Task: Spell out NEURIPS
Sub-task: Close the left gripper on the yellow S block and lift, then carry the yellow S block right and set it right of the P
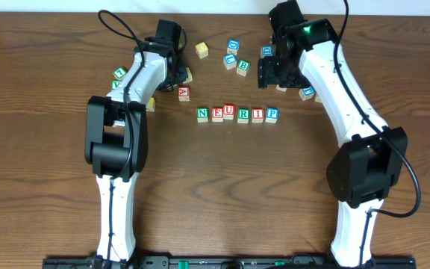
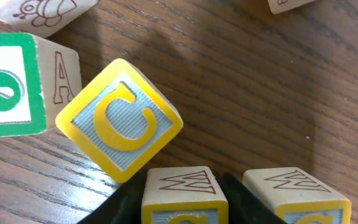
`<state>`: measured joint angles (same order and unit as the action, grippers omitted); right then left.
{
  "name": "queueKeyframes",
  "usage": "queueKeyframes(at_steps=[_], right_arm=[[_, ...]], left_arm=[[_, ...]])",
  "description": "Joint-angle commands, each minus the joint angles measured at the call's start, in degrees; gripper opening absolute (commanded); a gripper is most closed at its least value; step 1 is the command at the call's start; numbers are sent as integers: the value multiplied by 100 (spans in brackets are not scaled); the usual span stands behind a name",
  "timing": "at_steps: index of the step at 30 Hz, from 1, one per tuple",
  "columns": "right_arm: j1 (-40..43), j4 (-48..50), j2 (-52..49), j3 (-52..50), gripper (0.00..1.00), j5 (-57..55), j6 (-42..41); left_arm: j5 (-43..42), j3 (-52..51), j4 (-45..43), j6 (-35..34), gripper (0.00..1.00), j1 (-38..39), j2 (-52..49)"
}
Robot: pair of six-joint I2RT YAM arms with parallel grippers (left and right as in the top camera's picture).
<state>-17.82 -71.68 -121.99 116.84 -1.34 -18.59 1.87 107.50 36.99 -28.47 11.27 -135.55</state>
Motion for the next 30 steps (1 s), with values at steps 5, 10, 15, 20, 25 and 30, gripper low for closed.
queueKeyframes(at_steps=[5, 10, 15, 20, 25, 30], right_arm=[[-61, 13, 24, 37, 77, -133, 24], [-59, 72, 24, 37, 75, -131, 17], [-2, 286, 24, 37, 75, -330, -240], [354, 555, 24, 37, 73, -437, -422], [1014, 739, 24, 37, 73, -439, -662], [1797, 719, 24, 37, 73, -328, -667]], left_arm=[[9, -2, 2, 157, 31, -9, 103], [9, -2, 151, 341, 29, 9, 376], [7, -2, 369, 739, 29, 131, 761], [0, -2, 614, 813, 29, 455, 1067], [-638, -7, 684, 831, 29, 1071, 1084], [-702, -7, 468, 828, 29, 1904, 1084]])
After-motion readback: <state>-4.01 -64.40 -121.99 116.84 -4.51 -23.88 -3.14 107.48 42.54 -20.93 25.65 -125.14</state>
